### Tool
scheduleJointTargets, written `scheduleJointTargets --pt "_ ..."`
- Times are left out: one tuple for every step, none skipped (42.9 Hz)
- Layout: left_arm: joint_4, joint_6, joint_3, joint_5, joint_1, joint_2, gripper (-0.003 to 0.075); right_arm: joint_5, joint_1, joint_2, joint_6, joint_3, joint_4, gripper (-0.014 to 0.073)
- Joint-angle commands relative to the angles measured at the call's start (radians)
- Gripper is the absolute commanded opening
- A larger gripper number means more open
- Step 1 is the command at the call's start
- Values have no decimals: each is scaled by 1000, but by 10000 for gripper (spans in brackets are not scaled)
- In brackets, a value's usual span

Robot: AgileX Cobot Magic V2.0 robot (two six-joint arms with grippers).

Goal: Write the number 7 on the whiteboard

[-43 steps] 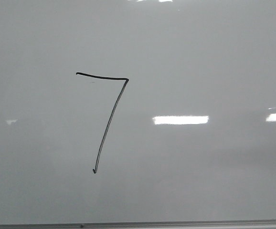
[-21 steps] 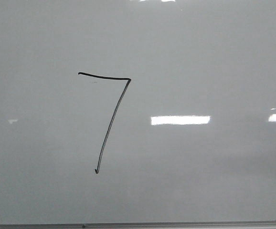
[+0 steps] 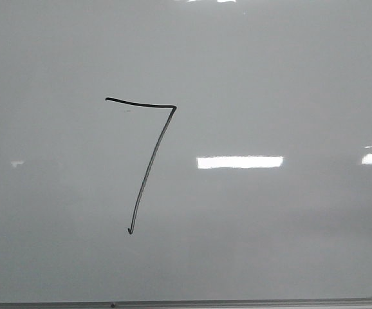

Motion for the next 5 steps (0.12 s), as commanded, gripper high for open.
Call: scheduleJointTargets --pt "-5 2 5 -81 -5 -14 -20 -72 -6 -11 -5 -4 -8 -68" --pt "-5 2 5 -81 -5 -14 -20 -72 -6 -11 -5 -4 -8 -68" --pt "-5 2 5 -81 -5 -14 -20 -72 -6 -11 -5 -4 -8 -68" --pt "-5 2 5 -81 -5 -14 -20 -72 -6 -11 -5 -4 -8 -68" --pt "-5 2 5 -81 -5 -14 -20 -72 -6 -11 -5 -4 -8 -68"
